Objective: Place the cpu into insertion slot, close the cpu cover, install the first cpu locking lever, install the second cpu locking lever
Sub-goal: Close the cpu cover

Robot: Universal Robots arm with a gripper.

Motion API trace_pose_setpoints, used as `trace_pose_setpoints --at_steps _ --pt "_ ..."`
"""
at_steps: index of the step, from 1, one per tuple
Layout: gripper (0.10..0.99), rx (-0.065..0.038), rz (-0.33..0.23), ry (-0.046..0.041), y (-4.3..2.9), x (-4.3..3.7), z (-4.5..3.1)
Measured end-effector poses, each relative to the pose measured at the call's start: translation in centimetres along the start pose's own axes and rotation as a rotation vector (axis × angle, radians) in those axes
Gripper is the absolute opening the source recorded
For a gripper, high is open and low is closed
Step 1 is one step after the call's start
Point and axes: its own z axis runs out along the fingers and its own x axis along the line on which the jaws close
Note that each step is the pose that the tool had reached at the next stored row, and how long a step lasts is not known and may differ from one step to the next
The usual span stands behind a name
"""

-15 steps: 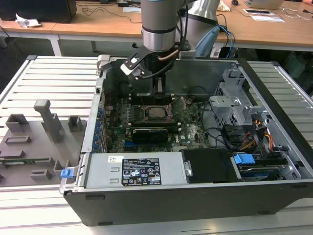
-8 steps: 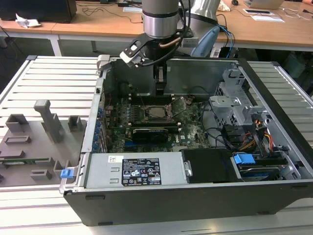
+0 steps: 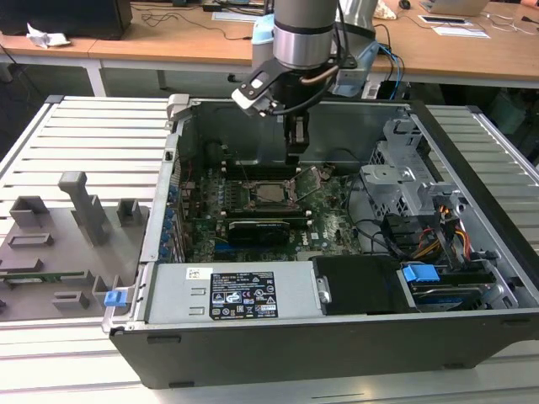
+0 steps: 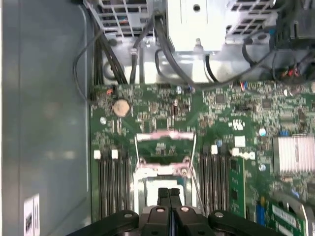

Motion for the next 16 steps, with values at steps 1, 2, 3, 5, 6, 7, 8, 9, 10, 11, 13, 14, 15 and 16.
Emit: trace_pose_setpoints --at_steps 1,2,3,5,6,7,8,9,10,11,13,14,15,16 --pt "0.106 0.000 -0.004 0.0001 0.27 0.01 0.05" --pt "0.106 0.000 -0.009 0.0003 0.40 0.02 0.08" --pt "0.106 0.000 -0.015 0.0006 0.56 0.02 0.12" --pt "0.106 0.000 -0.027 0.0013 1.48 0.06 0.47" --pt "0.106 0.000 -0.033 0.0017 1.61 0.07 0.58" --pt "0.106 0.000 -0.049 0.0023 1.69 0.07 0.72" --pt "0.106 0.000 -0.068 0.0033 1.72 0.07 0.88" --pt "0.106 0.000 -0.082 0.0040 1.74 0.07 0.99" --pt "0.106 0.000 -0.098 0.0042 1.91 0.08 1.24" --pt "0.106 0.001 -0.099 0.0027 2.30 0.10 1.39" --pt "0.106 0.003 -0.099 0.0025 3.03 0.12 1.51" --pt "0.106 0.004 -0.099 0.0025 3.61 0.14 1.59" --pt "0.106 0.004 -0.098 0.0025 3.78 0.15 1.62" --pt "0.106 0.004 -0.097 0.0024 3.96 0.16 1.65"
